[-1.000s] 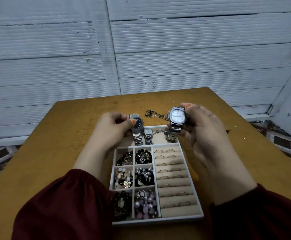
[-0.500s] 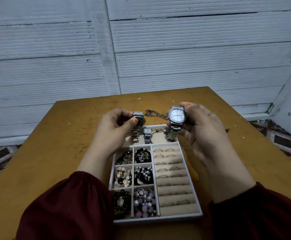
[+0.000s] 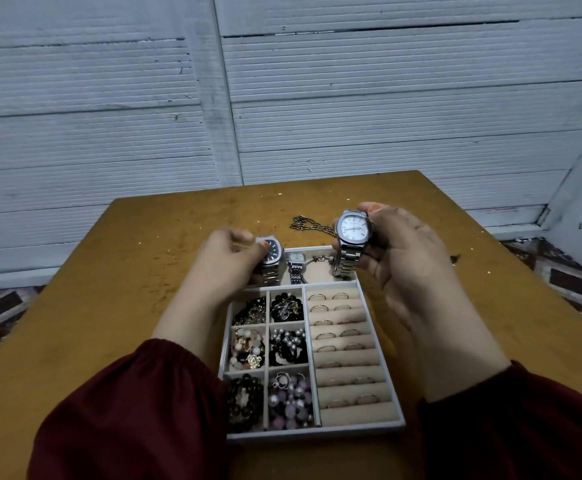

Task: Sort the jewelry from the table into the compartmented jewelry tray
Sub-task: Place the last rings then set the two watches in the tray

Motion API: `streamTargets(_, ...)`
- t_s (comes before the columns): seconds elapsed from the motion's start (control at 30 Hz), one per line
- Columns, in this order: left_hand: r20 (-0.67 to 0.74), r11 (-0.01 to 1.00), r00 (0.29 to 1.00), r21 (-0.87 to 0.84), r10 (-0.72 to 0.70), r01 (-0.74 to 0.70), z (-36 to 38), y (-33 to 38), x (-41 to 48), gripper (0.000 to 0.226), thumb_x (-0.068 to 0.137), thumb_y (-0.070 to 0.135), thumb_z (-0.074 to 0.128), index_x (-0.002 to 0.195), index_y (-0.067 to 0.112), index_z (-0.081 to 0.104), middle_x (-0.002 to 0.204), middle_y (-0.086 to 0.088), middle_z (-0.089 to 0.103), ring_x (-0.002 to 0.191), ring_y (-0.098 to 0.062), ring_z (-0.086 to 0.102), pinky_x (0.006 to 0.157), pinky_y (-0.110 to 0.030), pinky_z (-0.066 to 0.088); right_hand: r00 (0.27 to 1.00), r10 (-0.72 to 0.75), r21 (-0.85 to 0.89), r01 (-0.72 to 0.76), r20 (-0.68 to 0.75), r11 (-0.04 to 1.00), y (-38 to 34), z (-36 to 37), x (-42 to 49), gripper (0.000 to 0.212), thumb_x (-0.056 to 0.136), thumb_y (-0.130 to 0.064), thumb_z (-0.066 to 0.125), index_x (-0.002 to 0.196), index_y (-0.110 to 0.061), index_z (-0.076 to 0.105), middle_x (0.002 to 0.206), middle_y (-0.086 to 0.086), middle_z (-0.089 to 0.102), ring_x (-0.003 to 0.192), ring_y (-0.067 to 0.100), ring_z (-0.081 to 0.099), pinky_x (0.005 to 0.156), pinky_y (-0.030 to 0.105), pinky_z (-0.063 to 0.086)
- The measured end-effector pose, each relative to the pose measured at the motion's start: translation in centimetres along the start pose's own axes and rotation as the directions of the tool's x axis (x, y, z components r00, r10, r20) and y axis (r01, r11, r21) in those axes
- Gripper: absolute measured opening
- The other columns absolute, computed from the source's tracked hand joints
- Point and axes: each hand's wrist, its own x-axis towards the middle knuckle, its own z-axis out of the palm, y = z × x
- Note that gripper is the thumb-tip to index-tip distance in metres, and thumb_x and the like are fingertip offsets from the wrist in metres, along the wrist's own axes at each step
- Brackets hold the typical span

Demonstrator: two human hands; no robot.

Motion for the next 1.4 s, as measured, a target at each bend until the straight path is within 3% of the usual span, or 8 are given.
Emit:
streamTargets(0.1, 0.046, 0.994, 0.993, -0.030, -0.107, 0.108, -0.1, 0.5, -0.3, 0.023, 0.089, 0.010, 0.063, 0.106, 0.008, 0.048, 0.088, -0.017, 0.063, 0.055, -0.019, 0.057, 0.053, -0.031, 0.055, 1.000, 0.005, -0.006, -0.005, 0.000, 1.000, 0.1, -0.1, 0.0, 0.013, 0.097, -0.012, 0.046, 0.095, -0.009, 0.058, 0.100, 0.023, 0.068, 0.064, 0.023, 0.069, 0.069, 0.034, 0.056)
streamTargets(0.17, 0.095, 0.992, 0.988, 0.003, -0.122, 0.123, -0.1, 0.7, -0.4, 0.007, 0.091, 0.010, 0.060, 0.093, 0.004, 0.057, 0.084, -0.015, 0.062, 0.054, -0.017, 0.056, 0.052, -0.029, 0.055, 1.000, 0.007, -0.002, -0.007, -0.003, 1.000, 0.1, 0.0, 0.0, 0.012, 0.097, -0.011, 0.047, 0.095, -0.009, 0.059, 0.100, 0.023, 0.068, 0.063, 0.023, 0.069, 0.065, 0.032, 0.056)
streamTargets(0.27, 0.107, 0.992, 0.987, 0.028, -0.124, 0.122, 0.0, 0.6, -0.3, 0.014, 0.094, 0.013, 0.056, 0.089, 0.000, 0.060, 0.081, -0.014, 0.061, 0.054, -0.015, 0.056, 0.050, -0.025, 0.055, 1.000, 0.005, 0.004, -0.005, -0.008, 1.000, 0.1, 0.0, 0.1, 0.012, 0.097, -0.011, 0.047, 0.097, -0.008, 0.059, 0.102, 0.024, 0.067, 0.064, 0.023, 0.068, 0.064, 0.031, 0.057)
streamTargets(0.53, 0.059, 0.994, 0.993, 0.051, -0.103, 0.100, 0.1, 0.4, 0.1, 0.013, 0.095, 0.016, 0.054, 0.084, 0.010, 0.056, 0.083, -0.012, 0.065, 0.059, -0.020, 0.060, 0.077, -0.048, 0.055, 1.000, 0.000, -0.008, 0.000, 0.001, 1.000, 0.2, 0.0, 0.1, 0.012, 0.096, -0.012, 0.047, 0.096, -0.009, 0.059, 0.104, 0.023, 0.067, 0.065, 0.023, 0.069, 0.067, 0.032, 0.056)
streamTargets(0.8, 0.118, 0.972, 0.979, -0.145, -0.169, 0.185, -0.2, 1.2, -0.5, 0.011, 0.088, 0.003, 0.060, 0.078, 0.006, 0.057, 0.070, -0.012, 0.067, 0.049, -0.015, 0.064, 0.044, -0.025, 0.052, 1.000, -0.010, -0.010, 0.011, 0.014, 1.000, 0.0, 0.1, 0.0, 0.012, 0.097, -0.012, 0.046, 0.097, -0.009, 0.058, 0.093, 0.019, 0.068, 0.061, 0.021, 0.069, 0.063, 0.030, 0.054)
streamTargets(0.97, 0.133, 0.961, 0.974, -0.182, -0.185, 0.207, 0.3, 1.0, -0.6, 0.009, 0.088, 0.001, 0.060, 0.093, 0.008, 0.058, 0.082, -0.012, 0.070, 0.060, -0.018, 0.066, 0.054, -0.030, 0.051, 1.000, -0.012, -0.023, 0.012, 0.009, 1.000, 0.2, -0.1, 0.2, 0.013, 0.096, -0.013, 0.047, 0.101, -0.007, 0.059, 0.102, 0.024, 0.068, 0.067, 0.025, 0.069, 0.073, 0.039, 0.052)
streamTargets(1.23, 0.143, 0.995, 0.985, 0.021, -0.096, 0.094, -0.3, 0.7, -0.3, 0.015, 0.091, -0.001, 0.053, 0.094, 0.012, 0.060, 0.097, -0.014, 0.068, 0.080, -0.024, 0.069, 0.065, -0.035, 0.058, 1.000, -0.006, -0.005, 0.006, 0.013, 1.000, 0.2, -0.1, 0.0, 0.014, 0.096, -0.013, 0.048, 0.103, -0.006, 0.058, 0.106, 0.027, 0.066, 0.069, 0.025, 0.068, 0.070, 0.035, 0.054)
streamTargets(1.4, 0.172, 0.995, 0.982, 0.074, -0.079, 0.067, -0.1, 0.7, -0.4, 0.012, 0.090, 0.000, 0.057, 0.090, 0.012, 0.058, 0.093, -0.017, 0.065, 0.067, -0.017, 0.063, 0.050, -0.024, 0.054, 1.000, 0.001, 0.000, -0.001, 0.013, 1.000, 0.3, -0.1, 0.1, 0.013, 0.096, -0.012, 0.047, 0.099, -0.008, 0.059, 0.096, 0.019, 0.068, 0.066, 0.023, 0.068, 0.063, 0.030, 0.056)
